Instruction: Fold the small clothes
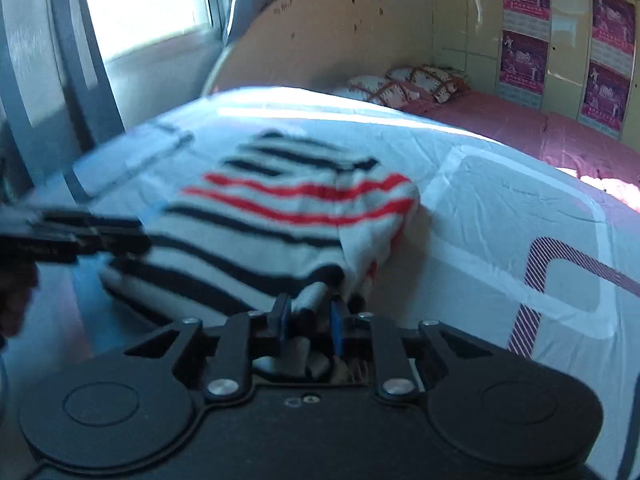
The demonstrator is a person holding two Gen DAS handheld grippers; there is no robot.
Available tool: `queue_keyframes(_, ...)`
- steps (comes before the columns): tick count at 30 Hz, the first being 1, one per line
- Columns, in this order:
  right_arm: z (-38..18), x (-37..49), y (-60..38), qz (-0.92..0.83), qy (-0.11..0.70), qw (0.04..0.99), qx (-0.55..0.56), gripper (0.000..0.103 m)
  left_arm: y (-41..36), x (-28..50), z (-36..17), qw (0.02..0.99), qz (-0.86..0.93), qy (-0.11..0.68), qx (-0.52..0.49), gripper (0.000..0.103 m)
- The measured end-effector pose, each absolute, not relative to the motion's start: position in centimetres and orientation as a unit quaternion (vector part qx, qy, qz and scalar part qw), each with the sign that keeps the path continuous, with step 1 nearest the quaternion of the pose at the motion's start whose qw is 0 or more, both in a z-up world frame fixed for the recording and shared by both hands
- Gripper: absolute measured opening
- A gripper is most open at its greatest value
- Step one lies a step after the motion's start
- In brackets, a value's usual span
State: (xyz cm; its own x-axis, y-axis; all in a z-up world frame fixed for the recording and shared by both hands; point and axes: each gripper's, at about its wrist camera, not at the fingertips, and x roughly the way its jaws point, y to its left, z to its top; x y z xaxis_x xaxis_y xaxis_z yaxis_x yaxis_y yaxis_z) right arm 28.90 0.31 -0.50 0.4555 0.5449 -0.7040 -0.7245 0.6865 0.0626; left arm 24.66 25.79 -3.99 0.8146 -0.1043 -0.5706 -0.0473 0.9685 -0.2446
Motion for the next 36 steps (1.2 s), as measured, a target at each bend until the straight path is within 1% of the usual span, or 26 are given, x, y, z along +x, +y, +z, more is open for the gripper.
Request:
queue_keyframes(1,-1.5,28.9,0.5,0.364,0.369,0.845,-0.134,0.028,25.6,24.6,-4.2,0.942,-0.013,0.311,-0.128,0.062)
queue_keyframes(3,-1.9,29.2,0.3,0.354,0.364,0.854,-0.116,0.032,25.2,24.2,-3.9,0.943,0.002,0.308,-0.124,0.063)
queue_keyframes(7,0.6,27.7,-1.2,0.320,0.346,0.879,-0.070,0.032,24.9,21.2,-2.4,0.949,0.023,0.286,-0.127,0.064)
queue_keyframes(8,1.5,27.0,-1.9,0.315,0.342,0.884,-0.055,0.033,24.7,19.9,-1.8,0.952,0.028,0.277,-0.129,0.072)
queue_keyframes(9,2.3,26.2,-2.5,0.315,0.339,0.885,-0.043,0.035,24.3,18.9,-1.2,0.954,0.038,0.271,-0.126,0.092)
queue_keyframes(10,3.1,25.2,-3.4,0.316,0.335,0.887,-0.030,0.048,23.6,17.7,-0.2,0.955,0.056,0.265,-0.116,0.101)
queue_keyframes(11,3.9,24.1,-4.2,0.314,0.331,0.890,-0.019,0.058,22.9,16.6,0.7,0.957,0.067,0.260,-0.106,0.103)
queue_keyframes(12,4.6,23.0,-5.0,0.313,0.325,0.892,-0.010,0.077,22.1,15.5,1.6,0.959,0.072,0.256,-0.099,0.103)
queue_keyframes(15,6.4,19.6,-7.1,0.302,0.314,0.900,0.005,0.077,20.1,12.7,3.4,0.958,0.083,0.255,-0.106,0.103)
queue_keyframes(17,7.5,17.2,-8.3,0.291,0.311,0.905,0.010,0.079,18.7,10.9,4.6,0.957,0.089,0.254,-0.109,0.103)
queue_keyframes(21,9.4,12.2,-10.5,0.273,0.301,0.913,0.010,0.083,15.4,6.8,6.8,0.964,0.089,0.236,-0.085,0.103)
queue_keyframes(28,11.3,3.4,-13.5,0.241,0.277,0.930,-0.001,0.083,11.0,-0.7,10.2,0.971,0.064,0.216,-0.082,0.103)
queue_keyframes(32,11.9,0.2,-14.8,0.241,0.266,0.933,-0.003,0.083,9.2,-3.6,11.4,0.974,0.057,0.205,-0.075,0.103)
queue_keyframes(36,12.9,-0.8,-15.5,0.230,0.254,0.939,-0.004,0.083,8.4,-4.7,12.0,0.977,0.052,0.194,-0.076,0.103)
